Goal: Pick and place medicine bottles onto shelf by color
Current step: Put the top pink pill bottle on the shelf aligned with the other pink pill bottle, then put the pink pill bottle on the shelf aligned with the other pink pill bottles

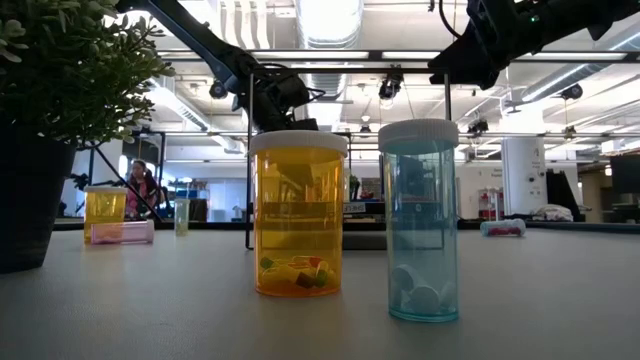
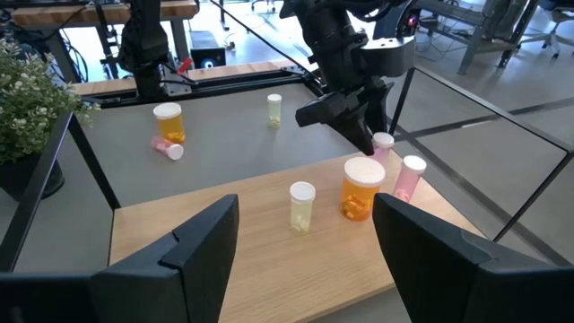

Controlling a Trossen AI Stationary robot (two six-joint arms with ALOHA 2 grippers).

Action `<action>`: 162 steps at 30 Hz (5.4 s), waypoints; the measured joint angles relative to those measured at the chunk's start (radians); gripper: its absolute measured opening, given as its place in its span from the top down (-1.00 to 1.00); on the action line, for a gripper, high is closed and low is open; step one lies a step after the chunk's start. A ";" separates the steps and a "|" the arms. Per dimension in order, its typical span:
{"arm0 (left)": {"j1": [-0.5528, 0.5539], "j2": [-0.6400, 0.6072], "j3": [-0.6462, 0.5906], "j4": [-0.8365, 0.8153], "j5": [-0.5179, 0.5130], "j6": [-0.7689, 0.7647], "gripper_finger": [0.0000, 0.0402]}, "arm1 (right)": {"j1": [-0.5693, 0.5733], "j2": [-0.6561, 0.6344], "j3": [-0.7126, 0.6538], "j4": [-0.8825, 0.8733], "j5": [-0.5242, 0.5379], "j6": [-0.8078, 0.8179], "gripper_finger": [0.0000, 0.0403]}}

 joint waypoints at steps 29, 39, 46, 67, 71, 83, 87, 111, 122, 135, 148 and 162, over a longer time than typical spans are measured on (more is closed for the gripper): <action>-0.089 -0.276 -0.043 -0.227 -0.008 -0.068 0.15 | 0.000 0.000 0.000 0.000 0.000 0.000 -0.24; -0.248 -0.516 -0.298 -0.308 -0.122 -0.332 0.16 | 0.000 0.000 0.000 0.000 0.000 0.000 -0.24; -0.303 -0.620 -0.461 -0.312 -0.134 -0.418 0.16 | 0.000 0.000 0.000 0.000 0.000 0.000 -0.24; -0.444 -0.635 -0.596 -0.439 -0.023 -0.415 0.16 | 0.000 0.000 0.000 0.000 0.000 0.000 -0.24; -0.483 -0.635 -0.597 -0.439 -0.020 -0.376 0.16 | 0.000 0.000 0.000 0.000 0.000 0.000 -0.24; -0.516 -0.532 -0.602 -0.438 -0.021 -0.302 0.16 | 0.000 0.000 0.000 0.000 0.000 0.000 -0.24; -0.516 -0.496 -0.602 -0.439 -0.023 -0.282 0.16 | 0.000 0.000 0.000 0.000 0.000 0.000 -0.24; -0.516 -0.444 -0.614 -0.468 -0.023 -0.280 0.16 | 0.000 0.000 0.000 0.000 0.000 0.000 -0.24; -0.515 -0.444 -0.663 -0.403 -0.022 -0.284 0.16 | 0.000 0.000 0.000 0.000 0.000 0.000 -0.24; -0.516 -0.444 -0.680 -0.366 -0.019 -0.285 0.16 | 0.000 0.000 0.000 0.000 0.000 0.000 -0.24; -0.516 -0.348 -0.658 -0.367 -0.006 -0.278 0.16 | 0.000 0.000 0.000 0.000 0.000 0.000 -0.24; -0.517 -0.357 -0.631 -0.368 0.010 -0.285 0.45 | 0.000 0.000 0.000 0.000 0.000 0.000 -0.24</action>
